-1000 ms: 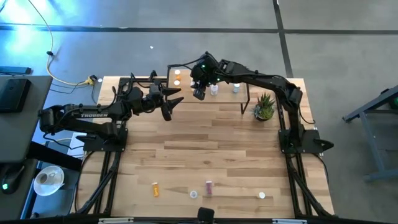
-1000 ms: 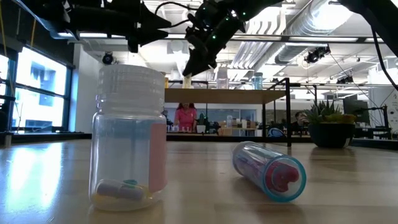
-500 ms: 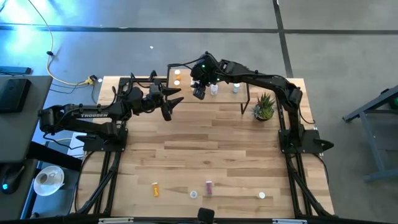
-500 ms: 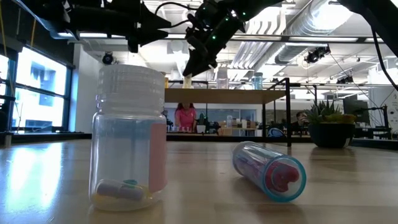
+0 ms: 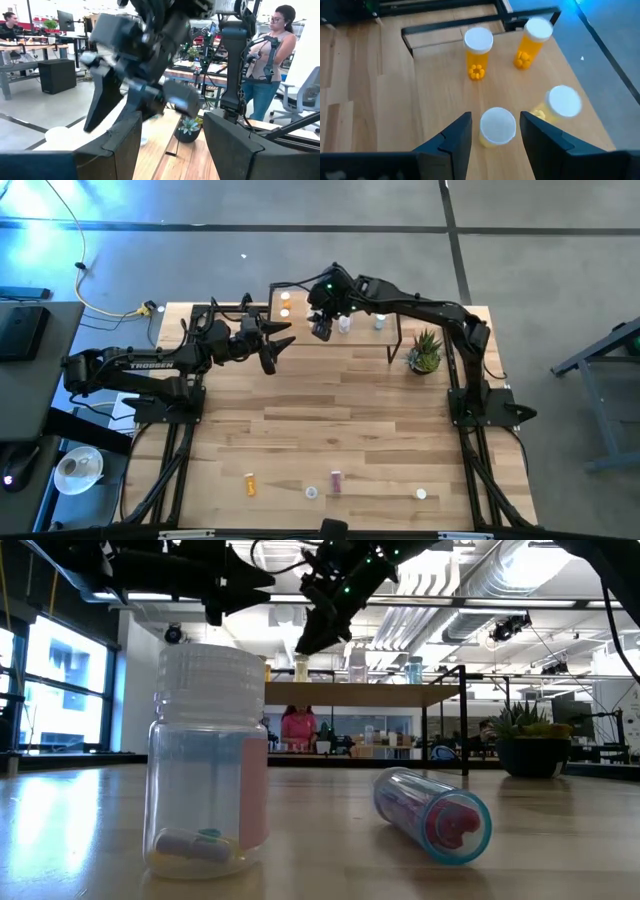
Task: Pick and place medicine bottles onto shelf by color
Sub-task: Put the top yellow pill bottle on the shelf aligned with the other yellow pill bottle, then put the white pill bottle on the shelf aligned with the other white pill bottles
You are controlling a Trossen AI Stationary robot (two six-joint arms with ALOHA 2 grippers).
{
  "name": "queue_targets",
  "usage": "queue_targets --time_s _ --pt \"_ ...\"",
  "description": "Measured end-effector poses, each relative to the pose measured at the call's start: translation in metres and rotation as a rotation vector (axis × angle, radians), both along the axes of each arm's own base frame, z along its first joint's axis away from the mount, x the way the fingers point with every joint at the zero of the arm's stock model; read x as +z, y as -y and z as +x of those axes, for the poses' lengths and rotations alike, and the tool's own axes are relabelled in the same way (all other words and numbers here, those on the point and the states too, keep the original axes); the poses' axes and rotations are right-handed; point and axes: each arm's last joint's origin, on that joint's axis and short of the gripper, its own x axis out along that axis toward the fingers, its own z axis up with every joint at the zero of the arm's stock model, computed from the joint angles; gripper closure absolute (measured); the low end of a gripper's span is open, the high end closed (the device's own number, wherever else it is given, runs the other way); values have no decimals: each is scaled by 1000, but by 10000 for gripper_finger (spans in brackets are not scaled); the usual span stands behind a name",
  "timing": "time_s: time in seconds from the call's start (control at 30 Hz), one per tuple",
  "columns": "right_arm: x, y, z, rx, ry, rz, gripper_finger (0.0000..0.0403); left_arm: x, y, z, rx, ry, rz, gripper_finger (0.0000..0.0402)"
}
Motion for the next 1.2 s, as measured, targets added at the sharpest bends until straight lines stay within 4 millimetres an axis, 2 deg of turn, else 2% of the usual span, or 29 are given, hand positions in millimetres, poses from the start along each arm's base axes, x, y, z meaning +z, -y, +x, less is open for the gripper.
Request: queue_targets --time_s 0.27,0.5,0.83,1.07,1.2 --pt "30 -11 -20 -10 30 9 245 0 0 0 0 0 0 200" --pt "50 -43 -42 82 -33 83 245 0 0 0 0 -4 -2 200" --pt "41 -107 -49 379 -244 219 245 -1 0 0 -1 -3 -22 200" --pt "34 -152 -55 481 -393 263 245 -1 0 0 -1 -4 -22 200" --pt "22 -172 -56 521 -445 272 245 -1 0 0 -1 -5 -23 200"
